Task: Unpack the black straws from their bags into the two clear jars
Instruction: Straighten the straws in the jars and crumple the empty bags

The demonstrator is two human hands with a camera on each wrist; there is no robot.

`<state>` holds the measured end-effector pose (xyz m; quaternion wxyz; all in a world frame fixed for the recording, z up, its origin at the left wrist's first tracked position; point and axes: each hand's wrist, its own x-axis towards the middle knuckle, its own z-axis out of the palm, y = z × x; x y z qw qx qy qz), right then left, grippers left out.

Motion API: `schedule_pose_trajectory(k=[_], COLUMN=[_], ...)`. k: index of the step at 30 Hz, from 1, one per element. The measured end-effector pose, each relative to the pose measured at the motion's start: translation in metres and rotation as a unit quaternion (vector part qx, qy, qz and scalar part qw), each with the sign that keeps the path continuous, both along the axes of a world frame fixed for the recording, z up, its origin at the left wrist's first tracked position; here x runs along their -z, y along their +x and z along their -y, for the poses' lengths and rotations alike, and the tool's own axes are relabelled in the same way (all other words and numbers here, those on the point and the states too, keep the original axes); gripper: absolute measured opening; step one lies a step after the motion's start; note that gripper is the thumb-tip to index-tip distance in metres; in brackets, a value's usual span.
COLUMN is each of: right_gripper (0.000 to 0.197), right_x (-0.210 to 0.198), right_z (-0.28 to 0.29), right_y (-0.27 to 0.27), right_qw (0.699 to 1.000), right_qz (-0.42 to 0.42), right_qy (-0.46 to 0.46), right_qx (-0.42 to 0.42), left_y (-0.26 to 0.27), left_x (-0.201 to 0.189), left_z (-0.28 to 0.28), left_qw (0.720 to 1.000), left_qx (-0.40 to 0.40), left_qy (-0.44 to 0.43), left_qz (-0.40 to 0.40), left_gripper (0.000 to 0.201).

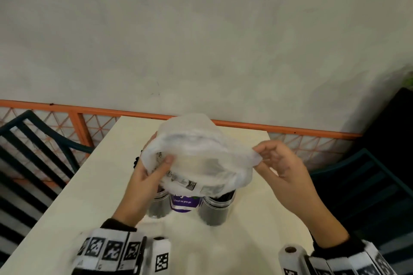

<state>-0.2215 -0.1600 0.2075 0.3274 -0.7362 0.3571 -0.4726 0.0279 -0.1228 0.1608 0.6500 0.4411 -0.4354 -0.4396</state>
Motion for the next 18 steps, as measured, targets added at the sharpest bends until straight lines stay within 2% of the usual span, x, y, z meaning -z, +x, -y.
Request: schedule_pose_trajectory(k=[1, 3, 5, 8, 10, 12, 13, 16, 18], right_gripper=[0.021, 0.017, 0.024, 0.039, 0.041, 0.035, 0.030, 0.026, 0.030], right_x=[0.006, 0.020, 0.036, 0.058, 0.072, 0.085, 0.091, 0.107, 0.115], right_z=[-0.004, -0.012, -0.022, -0.038, -0.045, -0.048, -0.049, -0.054, -0.057], right_y=[0.000, 0.002, 0.007, 0.018, 0.028, 0.036, 0.040, 0.048, 0.053], right_qw=[0.998, 0.987, 0.968, 0.924, 0.902, 0.904, 0.911, 0.939, 0.957], right_qz=[0.017, 0.033, 0.032, 0.038, 0.046, 0.037, 0.025, -0.042, -0.092], right_qy=[0.048, 0.138, 0.212, 0.310, 0.351, 0.359, 0.355, 0.308, 0.259], right_qx=[-0.026, -0.076, -0.130, -0.220, -0.250, -0.227, -0.207, -0.150, -0.099], left_y=[0.005, 0.012, 0.014, 0.011, 0.013, 0.019, 0.023, 0.028, 0.027], left_x=[0.001, 0.008, 0.017, 0.028, 0.033, 0.038, 0.040, 0.042, 0.042], left_z=[-0.010, -0.027, -0.042, -0.066, -0.086, -0.106, -0.115, -0.134, -0.141], left_qw=[1.000, 0.997, 0.991, 0.984, 0.987, 0.988, 0.986, 0.971, 0.962], left_qx=[-0.014, -0.048, -0.079, -0.078, -0.043, 0.007, 0.025, 0.049, 0.031], left_qy=[0.005, 0.039, 0.074, 0.108, 0.121, 0.141, 0.150, 0.188, 0.190], left_qz=[0.017, 0.051, 0.083, 0.122, 0.094, 0.064, 0.066, 0.141, 0.193], left_gripper=[0.072, 0.058, 0.041, 0.030, 0.040, 0.062, 0.065, 0.047, 0.039])
